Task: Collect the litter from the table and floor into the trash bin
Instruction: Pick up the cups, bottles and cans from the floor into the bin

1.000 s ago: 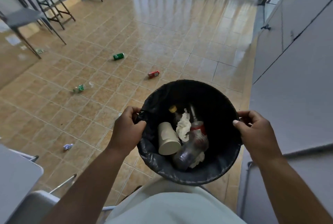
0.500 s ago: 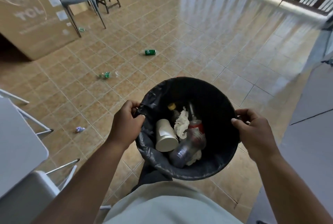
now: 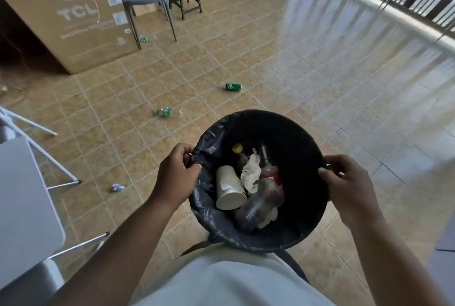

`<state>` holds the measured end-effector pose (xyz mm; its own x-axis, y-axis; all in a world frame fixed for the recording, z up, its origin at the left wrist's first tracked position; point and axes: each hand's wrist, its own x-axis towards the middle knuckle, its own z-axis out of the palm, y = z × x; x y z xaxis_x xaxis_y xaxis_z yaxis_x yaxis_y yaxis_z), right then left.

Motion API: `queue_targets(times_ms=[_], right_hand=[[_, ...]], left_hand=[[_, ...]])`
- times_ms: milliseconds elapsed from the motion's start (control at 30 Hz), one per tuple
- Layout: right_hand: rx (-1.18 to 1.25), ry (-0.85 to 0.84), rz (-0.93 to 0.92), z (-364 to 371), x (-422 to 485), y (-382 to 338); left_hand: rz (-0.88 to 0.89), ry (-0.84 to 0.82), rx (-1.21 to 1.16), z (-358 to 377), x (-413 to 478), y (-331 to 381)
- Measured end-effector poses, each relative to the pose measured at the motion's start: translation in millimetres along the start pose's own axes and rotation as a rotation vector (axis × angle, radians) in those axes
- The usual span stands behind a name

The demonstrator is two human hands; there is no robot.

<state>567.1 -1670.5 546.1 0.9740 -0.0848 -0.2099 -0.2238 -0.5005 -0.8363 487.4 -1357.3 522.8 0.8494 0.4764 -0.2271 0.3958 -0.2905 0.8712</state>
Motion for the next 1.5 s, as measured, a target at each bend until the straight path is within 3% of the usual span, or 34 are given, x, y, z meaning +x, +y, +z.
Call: queue_targets(times_ms=[200, 633, 967, 1167, 1333, 1500], right_hand=[[-0.035, -0.14, -0.063, 58.1, 79.6, -52.2], [-0.13, -0.613, -0.222, 215.4, 241.2, -140.9], [-0.244, -0.792, -0.322, 320.2, 270.0, -171.6], [-0.248, -0.815, -0.279, 386.9, 265.7, -140.2], [-0.21, -0.814, -0.21, 468.8, 284.3, -60.3], [-0.233, -0.851, -0.252, 564.3, 317.1, 37.3]], left_hand=[[-0.085, 0.166, -0.024, -29.9, 49.1, -0.1], [-0.37, 0.581, -0.002, -60.0, 120.4, -9.4], [-0.481, 0.72, -0.076, -77.9, 148.9, -62.0], [-0.516, 0.661, -0.073, -97.0, 169.5, -131.1], [-0.559, 0.648, -0.031, -83.2, 203.2, -228.4], [-0.586, 0.681, -0.054, -43.5, 246.4, -345.4]])
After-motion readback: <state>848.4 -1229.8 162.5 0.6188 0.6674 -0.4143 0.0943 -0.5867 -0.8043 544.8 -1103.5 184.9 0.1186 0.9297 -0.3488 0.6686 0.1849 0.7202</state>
